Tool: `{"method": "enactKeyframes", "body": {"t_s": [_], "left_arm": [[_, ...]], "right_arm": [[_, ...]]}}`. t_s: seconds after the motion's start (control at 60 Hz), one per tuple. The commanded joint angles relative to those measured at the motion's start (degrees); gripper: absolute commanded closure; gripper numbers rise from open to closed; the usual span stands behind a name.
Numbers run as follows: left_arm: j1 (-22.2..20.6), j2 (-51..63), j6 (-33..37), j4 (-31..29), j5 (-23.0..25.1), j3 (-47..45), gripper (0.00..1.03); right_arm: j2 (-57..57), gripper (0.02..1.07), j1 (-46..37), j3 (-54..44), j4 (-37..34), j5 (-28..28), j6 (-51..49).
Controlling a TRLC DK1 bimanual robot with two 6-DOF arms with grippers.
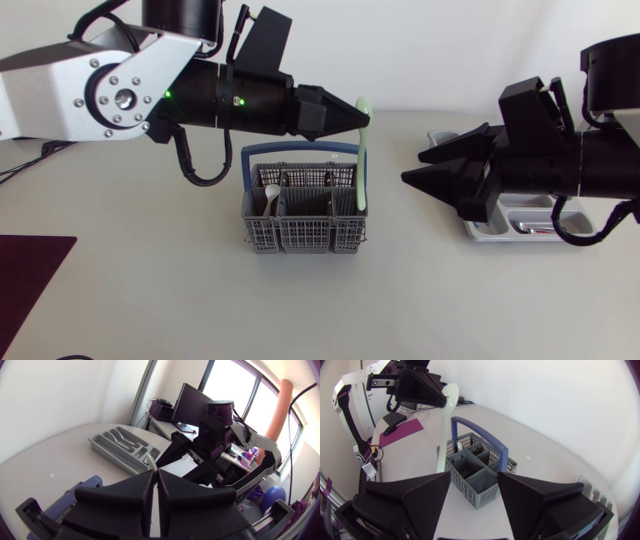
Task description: Sort the cutlery from the basket into the organizer compartments.
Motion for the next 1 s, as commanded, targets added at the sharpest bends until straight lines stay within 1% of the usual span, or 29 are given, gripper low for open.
{"method": "enactKeyframes", "body": {"t_s": [0.0,0.117,0.183,0.417,0.483,0.567,0.6,0.633,0.783,0.85,0.883,0.983], "left_arm": [[0.2,1.5,1.0,-1.3,2.8,2.0,1.0],[0.2,2.7,2.1,-3.3,7.2,3.0,1.0],[0.3,2.9,2.6,-4.1,9.3,3.5,1.0],[-0.1,3.3,4.1,-5.9,12.1,4.4,1.0],[0.0,3.4,4.1,-6.2,13.0,4.8,1.0],[-0.2,3.4,4.1,-6.3,13.3,4.8,1.0],[-0.2,3.4,4.1,-6.3,13.4,4.8,1.0],[-0.3,3.4,4.1,-6.4,13.7,4.8,1.0],[-0.1,3.4,4.1,-6.7,14.1,4.9,1.0],[-0.1,3.4,4.1,-6.8,14.1,4.7,1.0],[-0.2,3.4,4.1,-6.8,14.1,4.6,1.0],[-0.2,3.3,4.1,-6.8,14.2,4.5,1.0]], "right_arm": [[-0.2,0.38,1.7,1.7,-0.6,-1.2,1.4],[0.2,0.38,4.5,2.8,-0.6,-2.0,1.9],[0.6,0.39,5.4,3.5,-0.6,-3.6,2.7],[2.0,0.41,7.3,4.7,-0.5,-4.3,3.6],[2.4,0.48,7.8,4.7,-0.4,-4.4,3.7],[2.8,0.5,7.9,4.8,-0.1,-4.9,4.0],[2.8,0.54,7.9,4.8,0.1,-5.4,4.2],[2.8,0.55,8.0,4.8,0.2,-5.6,4.4],[3.0,0.7,8.8,5.0,0.4,-6.1,5.0],[3.0,0.72,9.7,5.0,0.5,-6.3,5.3],[3.0,0.78,10.0,5.0,0.6,-6.3,5.5],[3.0,0.9,10.4,5.1,0.8,-6.3,5.9]]}}
